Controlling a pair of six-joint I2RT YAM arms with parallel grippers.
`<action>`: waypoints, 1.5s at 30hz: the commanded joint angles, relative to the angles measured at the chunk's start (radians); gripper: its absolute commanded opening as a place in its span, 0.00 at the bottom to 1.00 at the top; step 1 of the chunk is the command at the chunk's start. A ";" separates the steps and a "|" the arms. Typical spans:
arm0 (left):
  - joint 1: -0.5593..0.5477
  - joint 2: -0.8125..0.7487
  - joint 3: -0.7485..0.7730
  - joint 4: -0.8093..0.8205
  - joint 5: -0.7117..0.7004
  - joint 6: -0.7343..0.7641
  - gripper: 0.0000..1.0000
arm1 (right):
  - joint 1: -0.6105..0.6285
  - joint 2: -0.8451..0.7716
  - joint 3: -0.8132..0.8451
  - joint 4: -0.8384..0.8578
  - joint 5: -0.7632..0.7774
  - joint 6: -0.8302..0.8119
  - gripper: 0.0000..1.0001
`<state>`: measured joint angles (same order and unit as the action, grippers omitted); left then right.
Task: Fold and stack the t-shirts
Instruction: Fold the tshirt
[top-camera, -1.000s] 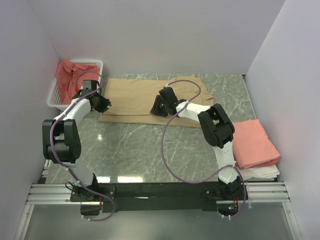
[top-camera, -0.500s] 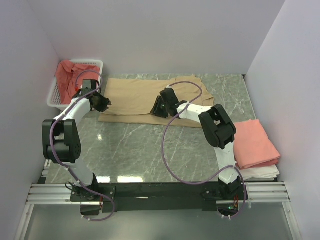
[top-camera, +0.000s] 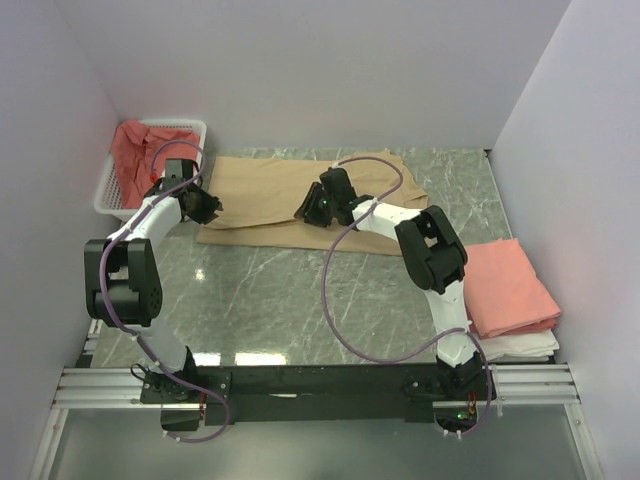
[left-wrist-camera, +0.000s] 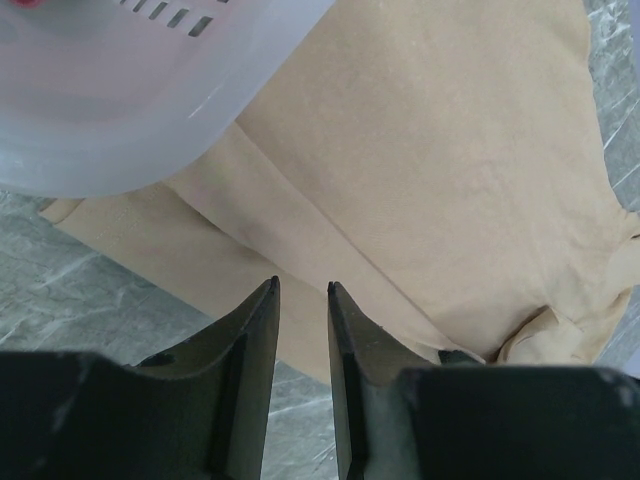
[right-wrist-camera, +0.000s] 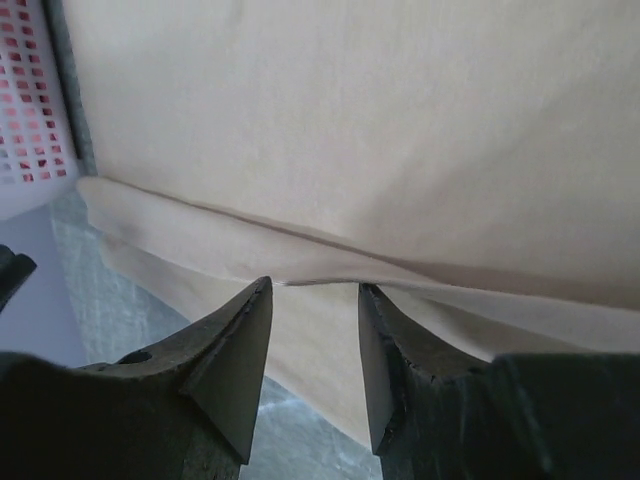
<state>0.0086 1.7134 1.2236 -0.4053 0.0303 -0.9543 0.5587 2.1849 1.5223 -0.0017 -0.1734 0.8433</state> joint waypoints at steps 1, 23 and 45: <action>-0.004 -0.023 0.034 0.023 0.020 0.022 0.32 | -0.028 0.039 0.058 0.054 -0.046 0.043 0.47; -0.029 -0.057 -0.018 0.011 -0.087 0.002 0.31 | -0.083 0.003 0.107 0.033 -0.112 0.070 0.48; -0.038 -0.121 -0.210 0.083 -0.411 -0.084 0.31 | -0.276 -0.818 -0.790 -0.127 0.126 -0.076 0.54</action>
<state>-0.0223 1.5894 0.9970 -0.3557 -0.3252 -1.0191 0.3073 1.4281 0.7624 -0.1444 -0.0715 0.7959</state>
